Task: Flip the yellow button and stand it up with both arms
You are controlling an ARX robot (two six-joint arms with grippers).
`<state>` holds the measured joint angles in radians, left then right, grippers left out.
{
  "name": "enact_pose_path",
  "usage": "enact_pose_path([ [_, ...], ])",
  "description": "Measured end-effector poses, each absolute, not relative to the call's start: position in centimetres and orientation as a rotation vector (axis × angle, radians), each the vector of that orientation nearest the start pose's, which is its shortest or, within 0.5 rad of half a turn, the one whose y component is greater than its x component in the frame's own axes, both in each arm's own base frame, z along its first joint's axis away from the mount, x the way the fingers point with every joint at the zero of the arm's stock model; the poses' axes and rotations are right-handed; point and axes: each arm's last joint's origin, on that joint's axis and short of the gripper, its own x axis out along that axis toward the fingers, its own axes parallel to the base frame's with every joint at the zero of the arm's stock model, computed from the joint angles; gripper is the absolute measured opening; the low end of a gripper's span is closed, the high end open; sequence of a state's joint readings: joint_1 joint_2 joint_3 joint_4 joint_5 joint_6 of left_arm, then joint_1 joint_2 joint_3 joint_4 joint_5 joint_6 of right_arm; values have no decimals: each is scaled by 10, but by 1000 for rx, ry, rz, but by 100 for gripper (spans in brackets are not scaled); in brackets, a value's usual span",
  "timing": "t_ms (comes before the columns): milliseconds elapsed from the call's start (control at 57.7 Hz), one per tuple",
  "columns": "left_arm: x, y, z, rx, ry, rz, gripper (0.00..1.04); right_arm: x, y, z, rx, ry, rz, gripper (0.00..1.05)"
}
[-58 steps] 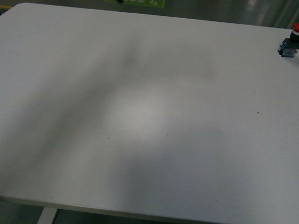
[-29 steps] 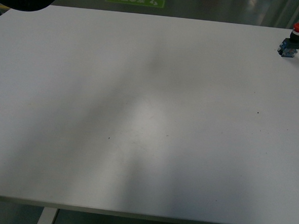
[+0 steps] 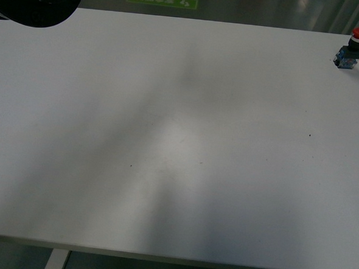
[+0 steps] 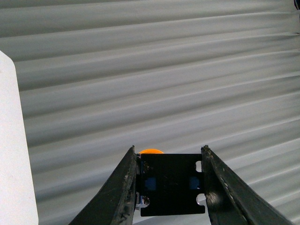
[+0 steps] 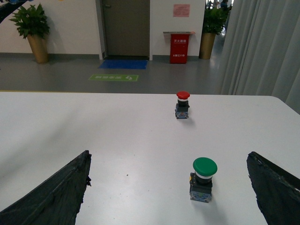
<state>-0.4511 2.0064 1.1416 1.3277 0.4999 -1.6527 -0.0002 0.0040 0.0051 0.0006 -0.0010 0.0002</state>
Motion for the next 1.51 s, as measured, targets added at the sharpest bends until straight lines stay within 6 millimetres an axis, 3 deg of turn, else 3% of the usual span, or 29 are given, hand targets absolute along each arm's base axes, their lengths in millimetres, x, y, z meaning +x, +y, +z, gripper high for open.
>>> enact_pose_path([
  [87, 371, -195, 237, -1473, 401, -1095, 33, 98, 0, 165, 1, -1, 1, 97],
  [156, 371, -195, 237, -1474, 401, -1094, 33, 103, 5, 169, 168, 66, 73, 97],
  [295, 371, -195, 237, -1474, 403, -1095, 33, 152, 36, 228, 724, 67, 221, 97],
  [468, 372, -195, 237, -1475, 402, -1094, 33, 206, 50, 247, 953, 177, 205, 97],
  [745, 371, -195, 237, -1475, 403, -1095, 33, 246, 75, 271, 959, 190, 234, 97],
  [1075, 371, -195, 237, -1475, 403, -1095, 33, 285, 88, 286, 952, 192, 225, 97],
  [1508, 371, -195, 237, -1475, 403, -1095, 33, 298, 94, 288, 950, 204, 229, 97],
])
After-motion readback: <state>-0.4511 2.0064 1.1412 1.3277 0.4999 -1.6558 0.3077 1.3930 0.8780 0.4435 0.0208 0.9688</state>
